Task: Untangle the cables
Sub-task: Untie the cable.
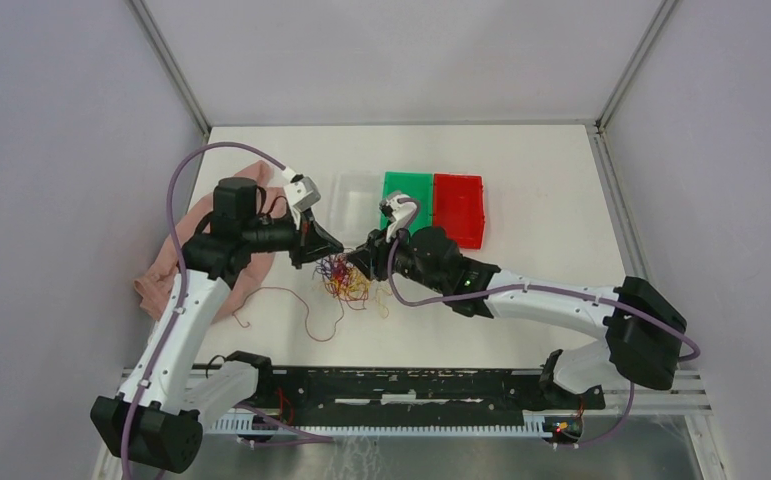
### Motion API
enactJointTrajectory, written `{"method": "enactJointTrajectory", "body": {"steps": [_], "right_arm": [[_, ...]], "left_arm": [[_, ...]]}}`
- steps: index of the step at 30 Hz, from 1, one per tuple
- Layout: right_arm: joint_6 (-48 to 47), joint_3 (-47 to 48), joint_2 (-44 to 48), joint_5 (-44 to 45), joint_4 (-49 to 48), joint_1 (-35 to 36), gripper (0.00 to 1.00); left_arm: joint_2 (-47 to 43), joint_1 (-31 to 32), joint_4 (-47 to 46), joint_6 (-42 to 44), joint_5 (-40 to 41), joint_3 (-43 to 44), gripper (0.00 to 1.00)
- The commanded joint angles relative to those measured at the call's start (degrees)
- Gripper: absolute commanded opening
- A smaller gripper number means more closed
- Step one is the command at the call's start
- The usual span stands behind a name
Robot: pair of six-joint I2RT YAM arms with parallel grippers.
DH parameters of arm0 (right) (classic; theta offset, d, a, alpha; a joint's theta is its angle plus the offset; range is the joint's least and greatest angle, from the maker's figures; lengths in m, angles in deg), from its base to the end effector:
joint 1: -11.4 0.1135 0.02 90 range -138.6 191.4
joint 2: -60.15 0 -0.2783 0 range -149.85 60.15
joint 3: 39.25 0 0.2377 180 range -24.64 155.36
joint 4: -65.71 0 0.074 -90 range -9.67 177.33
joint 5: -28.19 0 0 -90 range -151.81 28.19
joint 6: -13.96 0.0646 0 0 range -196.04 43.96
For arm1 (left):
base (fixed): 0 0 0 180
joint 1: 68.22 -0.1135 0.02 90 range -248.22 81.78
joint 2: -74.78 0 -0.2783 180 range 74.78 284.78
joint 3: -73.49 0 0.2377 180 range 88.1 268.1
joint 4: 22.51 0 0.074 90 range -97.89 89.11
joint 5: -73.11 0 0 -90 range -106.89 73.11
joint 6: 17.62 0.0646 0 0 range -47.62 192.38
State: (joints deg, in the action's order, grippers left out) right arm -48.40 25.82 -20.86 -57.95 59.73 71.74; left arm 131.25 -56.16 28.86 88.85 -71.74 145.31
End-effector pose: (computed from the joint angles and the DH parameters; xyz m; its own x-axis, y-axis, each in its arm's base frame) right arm 0.1727 0.2946 0.2992 -0.4628 0.1226 -0.8779 -0.6993 0.5582 0.4466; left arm 0.1703 -0.0904 0.3430 -0.3340 0.2383 -0.9119 0.8986 0.3726 -0.2318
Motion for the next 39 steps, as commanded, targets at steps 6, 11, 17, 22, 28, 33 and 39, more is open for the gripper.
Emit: {"method": "enactJointTrajectory", "body": {"steps": [6,11,17,22,28,33,39], "right_arm": [[1.54,-0.11,3.69,11.79,3.49,-0.03,0.00],[3.52,-5.19,10.62,16.33,6.19,-0.58,0.00],[5.24,-6.57,15.04,20.56,20.95,-1.34,0.00],[10.03,-10.15,20.16,28.71,34.15,-3.70,0.00],[15.86,-13.82,27.69,33.27,45.87,-7.57,0.00],[18.81,-14.22,32.79,34.14,53.37,-11.74,0.00],[18.55,-11.48,37.33,37.59,64.10,-16.84,0.00]], "left_arm": [[-0.80,0.28,0.76,-1.17,-2.76,4.88,0.03],[-3.16,0.33,0.62,4.15,2.79,1.30,0.03],[-7.93,0.26,-8.87,2.47,8.80,-0.19,0.03],[-5.69,0.26,-8.23,4.52,12.30,8.23,0.03],[-4.91,0.29,-11.28,8.03,24.95,13.45,0.03],[-5.86,0.26,-12.98,12.89,38.84,12.16,0.03],[-8.30,-1.27,-14.45,20.19,49.74,5.97,0.03]]}}
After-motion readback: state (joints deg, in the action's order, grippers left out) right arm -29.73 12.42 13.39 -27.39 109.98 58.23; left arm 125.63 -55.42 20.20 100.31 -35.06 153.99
